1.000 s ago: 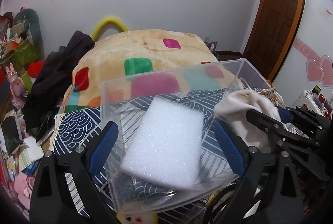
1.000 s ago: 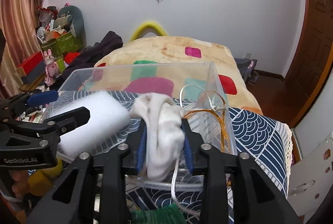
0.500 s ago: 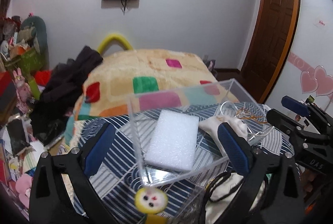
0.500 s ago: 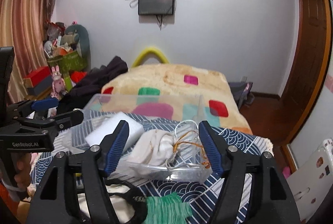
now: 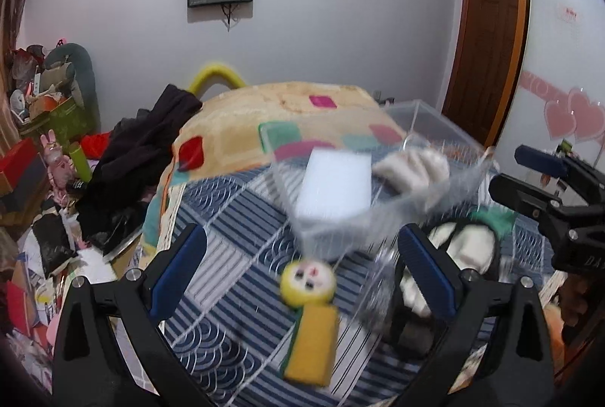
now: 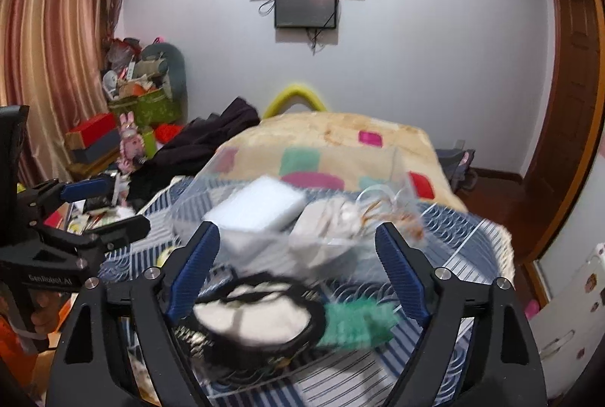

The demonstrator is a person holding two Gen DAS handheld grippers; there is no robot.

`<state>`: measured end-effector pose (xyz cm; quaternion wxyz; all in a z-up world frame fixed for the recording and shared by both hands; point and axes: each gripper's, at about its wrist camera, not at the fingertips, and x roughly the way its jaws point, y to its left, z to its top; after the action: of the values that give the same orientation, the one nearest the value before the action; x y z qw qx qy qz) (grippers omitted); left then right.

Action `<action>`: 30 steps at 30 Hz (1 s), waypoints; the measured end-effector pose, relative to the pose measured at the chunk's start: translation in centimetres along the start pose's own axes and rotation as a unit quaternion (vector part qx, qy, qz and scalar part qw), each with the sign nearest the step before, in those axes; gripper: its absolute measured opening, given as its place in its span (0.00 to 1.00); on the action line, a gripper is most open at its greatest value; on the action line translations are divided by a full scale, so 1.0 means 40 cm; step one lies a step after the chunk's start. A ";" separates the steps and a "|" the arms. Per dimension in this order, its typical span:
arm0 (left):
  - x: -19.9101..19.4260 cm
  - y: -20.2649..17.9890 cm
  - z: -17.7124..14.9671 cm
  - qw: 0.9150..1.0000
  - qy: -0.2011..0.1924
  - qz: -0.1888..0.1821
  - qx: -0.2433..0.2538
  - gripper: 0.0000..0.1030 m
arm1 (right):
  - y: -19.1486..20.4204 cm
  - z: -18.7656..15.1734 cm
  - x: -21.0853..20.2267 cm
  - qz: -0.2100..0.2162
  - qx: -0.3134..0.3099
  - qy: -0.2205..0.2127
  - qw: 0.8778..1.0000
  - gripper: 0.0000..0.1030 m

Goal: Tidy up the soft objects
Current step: 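Grasp the yellow sponge with the left tool while the right tool grasps the black mask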

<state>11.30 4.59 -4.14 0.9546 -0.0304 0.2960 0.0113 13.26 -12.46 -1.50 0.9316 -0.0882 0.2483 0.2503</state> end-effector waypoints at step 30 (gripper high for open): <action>0.058 0.008 -0.220 0.995 0.082 -0.045 -0.019 0.30 | -0.024 -0.120 0.005 0.000 0.033 0.036 0.999 0.13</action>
<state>8.25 4.33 -12.70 0.9258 -0.0624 0.3717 -0.0284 11.90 -14.57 -5.68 0.9245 -0.0660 0.2897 0.2387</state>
